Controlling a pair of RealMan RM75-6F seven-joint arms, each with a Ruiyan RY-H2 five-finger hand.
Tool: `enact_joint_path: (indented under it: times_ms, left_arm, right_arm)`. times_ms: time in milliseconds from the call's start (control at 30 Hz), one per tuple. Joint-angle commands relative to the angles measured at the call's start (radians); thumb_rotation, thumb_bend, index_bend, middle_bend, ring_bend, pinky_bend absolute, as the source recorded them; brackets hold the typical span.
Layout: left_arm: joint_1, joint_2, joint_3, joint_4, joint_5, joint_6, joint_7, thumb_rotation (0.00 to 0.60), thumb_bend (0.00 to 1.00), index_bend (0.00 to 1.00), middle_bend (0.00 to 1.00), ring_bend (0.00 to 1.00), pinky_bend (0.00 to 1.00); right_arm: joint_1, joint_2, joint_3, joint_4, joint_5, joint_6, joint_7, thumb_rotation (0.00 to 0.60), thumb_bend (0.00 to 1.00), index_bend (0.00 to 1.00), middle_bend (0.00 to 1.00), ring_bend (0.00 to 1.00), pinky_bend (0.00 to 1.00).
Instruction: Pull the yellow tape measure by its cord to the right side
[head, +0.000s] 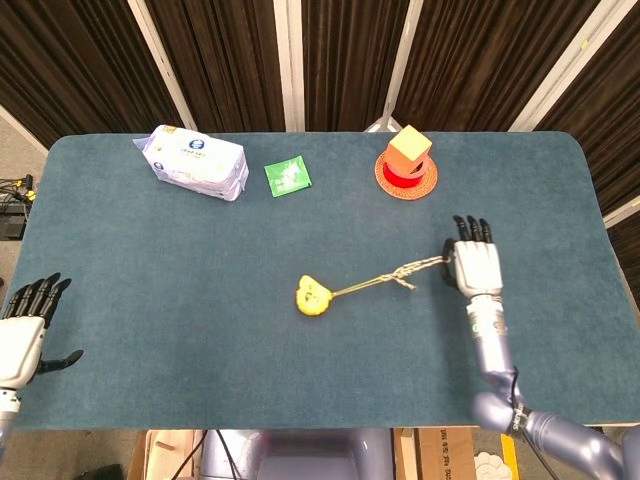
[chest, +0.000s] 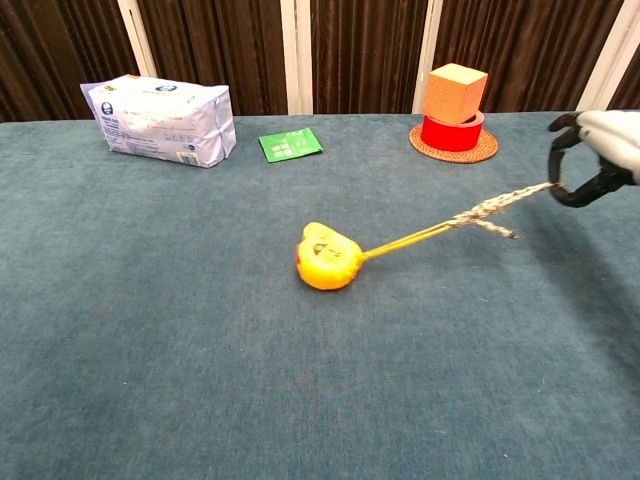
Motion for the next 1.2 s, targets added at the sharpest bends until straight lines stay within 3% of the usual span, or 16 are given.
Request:
enact_joint_path:
  times_ms: [33, 400, 967, 1000, 1067, 1133, 1200]
  left_arm:
    - [0.001, -0.001, 0.001, 0.0, 0.004, 0.003, 0.002, 0.6, 0.0, 0.0, 0.0, 0.0, 0.0]
    - [0.005, -0.002, 0.004, -0.003, 0.016, 0.014, 0.013, 0.6, 0.0, 0.0, 0.0, 0.0, 0.0]
    - [0.008, -0.012, 0.009, -0.005, 0.038, 0.029, 0.039, 0.6, 0.0, 0.0, 0.0, 0.0, 0.0]
    - [0.008, -0.012, 0.01, -0.005, 0.038, 0.029, 0.039, 0.6, 0.0, 0.0, 0.0, 0.0, 0.0]
    - [0.007, -0.012, 0.01, -0.006, 0.038, 0.027, 0.039, 0.6, 0.0, 0.0, 0.0, 0.0, 0.0]
    - [0.007, -0.011, 0.01, -0.007, 0.039, 0.026, 0.04, 0.6, 0.0, 0.0, 0.0, 0.0, 0.0]
    - [0.007, -0.011, 0.01, -0.008, 0.04, 0.026, 0.041, 0.6, 0.0, 0.0, 0.0, 0.0, 0.0]
  right_arm:
    - [-0.006, 0.03, 0.009, 0.028, 0.019, -0.013, 0.005, 0.6, 0.48, 0.68, 0.13, 0.0, 0.0]
    - [0.002, 0.106, 0.062, 0.177, 0.112, -0.06, 0.006, 0.6, 0.48, 0.68, 0.14, 0.0, 0.0]
    - [0.015, 0.129, 0.122, 0.365, 0.245, -0.091, -0.029, 0.6, 0.48, 0.66, 0.14, 0.0, 0.0]
    - [0.012, 0.13, 0.119, 0.362, 0.243, -0.092, -0.026, 0.6, 0.48, 0.59, 0.13, 0.0, 0.0]
    - [0.005, 0.133, 0.109, 0.354, 0.234, -0.094, -0.021, 0.6, 0.48, 0.38, 0.08, 0.0, 0.0]
    - [-0.004, 0.138, 0.09, 0.337, 0.237, -0.109, -0.04, 0.6, 0.48, 0.1, 0.01, 0.0, 0.0]
    - [-0.011, 0.142, 0.079, 0.314, 0.25, -0.115, -0.066, 0.6, 0.48, 0.0, 0.0, 0.0, 0.0]
